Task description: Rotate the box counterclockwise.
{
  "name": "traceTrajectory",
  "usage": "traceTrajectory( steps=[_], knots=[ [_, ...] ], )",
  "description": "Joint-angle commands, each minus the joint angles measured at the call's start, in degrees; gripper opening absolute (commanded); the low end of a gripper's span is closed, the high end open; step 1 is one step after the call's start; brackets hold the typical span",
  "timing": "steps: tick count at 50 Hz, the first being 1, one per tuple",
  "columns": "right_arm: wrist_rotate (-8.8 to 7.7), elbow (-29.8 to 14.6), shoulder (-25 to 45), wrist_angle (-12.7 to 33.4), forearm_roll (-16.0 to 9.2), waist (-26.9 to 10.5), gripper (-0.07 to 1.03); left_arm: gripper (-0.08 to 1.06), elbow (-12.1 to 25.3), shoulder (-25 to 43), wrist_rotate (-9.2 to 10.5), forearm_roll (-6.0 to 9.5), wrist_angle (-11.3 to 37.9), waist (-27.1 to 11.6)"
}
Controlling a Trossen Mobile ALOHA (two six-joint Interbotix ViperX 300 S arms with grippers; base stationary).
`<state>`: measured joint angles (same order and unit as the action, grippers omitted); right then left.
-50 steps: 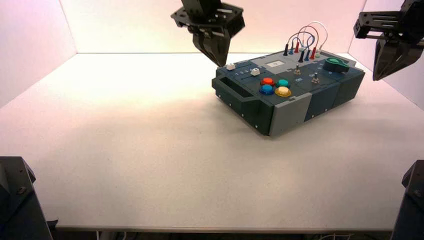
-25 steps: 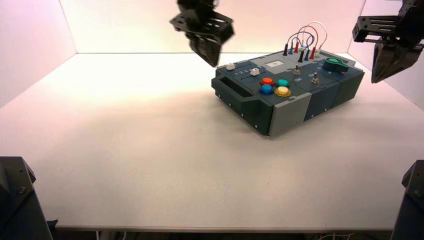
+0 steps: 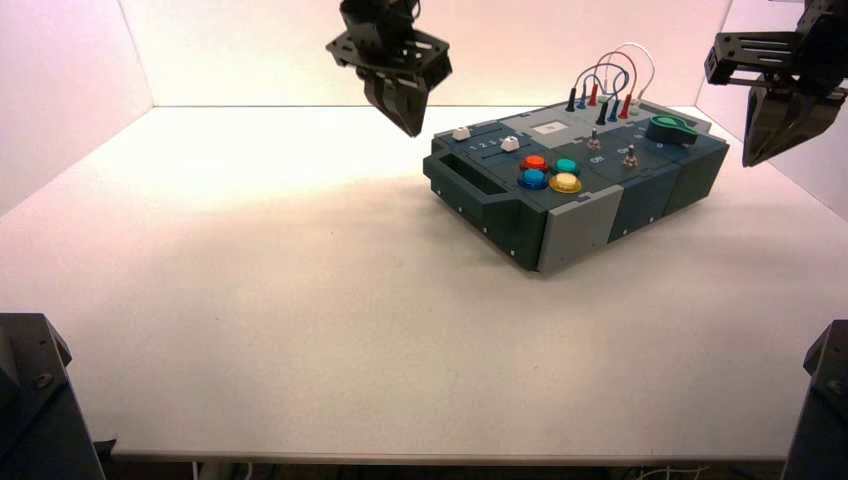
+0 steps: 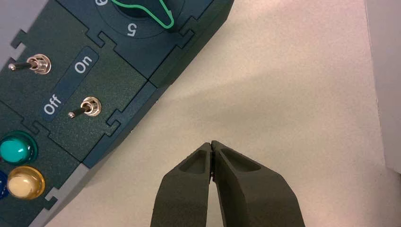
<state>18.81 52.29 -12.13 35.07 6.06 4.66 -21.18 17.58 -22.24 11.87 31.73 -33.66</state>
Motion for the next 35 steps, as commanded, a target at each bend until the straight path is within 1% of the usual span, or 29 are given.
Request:
traceTrajectory(
  steps=[1,14,25,35],
  knots=[
    [0.18,-1.2,0.3,-0.4,-0.1,0.4,-0.02,-0.03,1.6,-0.1,-0.44,0.18,-0.2,-0.8],
    [0.18,-1.5,0.8,-1.4,-0.1,0.4,-0.02,-0.03,2.7,2.1,-1.76,0.18,-0.4,-1.1],
    [0.18,-2.9,1.7,-2.2,-0.1,0.4,-0.02,-0.03,4.1,3.2,-2.11,0.18,-0.4,-1.1],
    [0.18,-4.3,4.6,-2.4,-0.1,0.4,-0.02,-0.03,4.7,3.9,-2.11,0.18,-0.3,-1.1]
  ],
)
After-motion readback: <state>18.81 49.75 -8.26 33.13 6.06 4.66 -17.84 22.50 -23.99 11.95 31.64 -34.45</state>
